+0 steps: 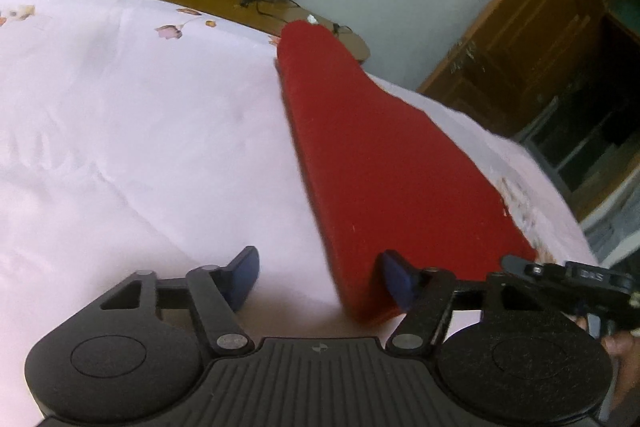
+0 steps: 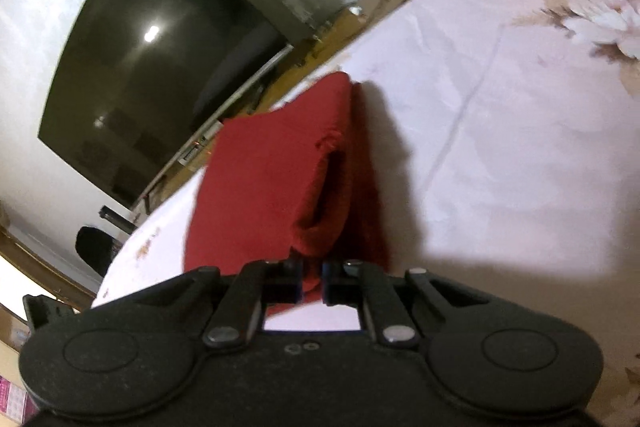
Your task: Fold small clothes
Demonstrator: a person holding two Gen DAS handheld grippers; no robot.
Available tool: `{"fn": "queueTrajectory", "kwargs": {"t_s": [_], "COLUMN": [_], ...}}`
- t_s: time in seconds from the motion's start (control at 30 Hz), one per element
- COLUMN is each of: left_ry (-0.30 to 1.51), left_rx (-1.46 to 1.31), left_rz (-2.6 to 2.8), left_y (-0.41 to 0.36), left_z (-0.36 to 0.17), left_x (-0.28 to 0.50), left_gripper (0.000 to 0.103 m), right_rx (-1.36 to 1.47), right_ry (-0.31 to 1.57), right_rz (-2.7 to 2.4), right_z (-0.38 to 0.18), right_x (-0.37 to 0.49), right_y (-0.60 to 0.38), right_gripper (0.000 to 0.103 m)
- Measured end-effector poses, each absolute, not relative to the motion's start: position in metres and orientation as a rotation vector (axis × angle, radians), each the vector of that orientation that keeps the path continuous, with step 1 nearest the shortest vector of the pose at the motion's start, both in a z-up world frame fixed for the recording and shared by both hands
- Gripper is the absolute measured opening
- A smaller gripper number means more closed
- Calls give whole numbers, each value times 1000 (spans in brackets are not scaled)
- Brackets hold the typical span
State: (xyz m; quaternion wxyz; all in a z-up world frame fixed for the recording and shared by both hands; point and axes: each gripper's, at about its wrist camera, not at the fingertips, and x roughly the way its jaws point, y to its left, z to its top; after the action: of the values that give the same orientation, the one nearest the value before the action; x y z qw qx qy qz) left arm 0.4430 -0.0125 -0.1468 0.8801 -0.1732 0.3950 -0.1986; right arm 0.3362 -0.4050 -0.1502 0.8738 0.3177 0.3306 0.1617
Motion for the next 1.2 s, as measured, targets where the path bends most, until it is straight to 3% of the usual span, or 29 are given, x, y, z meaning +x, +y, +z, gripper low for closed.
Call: {"fn": "queueTrajectory", "kwargs": {"t_s": [0.1, 0.17, 0.27, 0.3, 0.37, 0.53, 0.83, 0.9, 0.97, 1.2], "left_ry": [836, 821, 757, 738, 731, 819, 946, 954, 958, 970], "left_rx": [-343, -323, -385, -421, -473, -572, -659, -627, -635, -637], "left_rz": [-420, -398, -397, -399, -425, -512, -617, -607, -599, -605], "left_y": [-11, -6, 9, 14, 16, 5, -7, -12, -14, -17], "left_z": [-144, -136, -124, -121, -119, -137, -170, -170, -171, -169], "left_x": [446, 446, 450, 456, 473, 521, 548, 554, 558, 556], "left_gripper": [66, 67, 67, 68, 72, 75, 74, 62, 59, 58], "right_rx": [661, 671, 661, 647, 648, 713, 812, 775, 731, 723], "right_ry": [727, 719, 645, 618, 587, 628, 828, 851, 862, 908], "right_rz": [322, 329, 330, 322, 315, 357, 494, 533, 552, 622], "right_z": [-168, -161, -145, -140, -136, -143, -162, -160, -156, -152], "right_x": [345, 344, 335, 335, 342, 395, 453, 461, 471, 464], "right_y": [-402, -402, -412, -416, -425, -438, -446, -440, -431, -429], "right_gripper": [9, 15, 37, 56, 72, 75, 71, 68, 58, 57]}}
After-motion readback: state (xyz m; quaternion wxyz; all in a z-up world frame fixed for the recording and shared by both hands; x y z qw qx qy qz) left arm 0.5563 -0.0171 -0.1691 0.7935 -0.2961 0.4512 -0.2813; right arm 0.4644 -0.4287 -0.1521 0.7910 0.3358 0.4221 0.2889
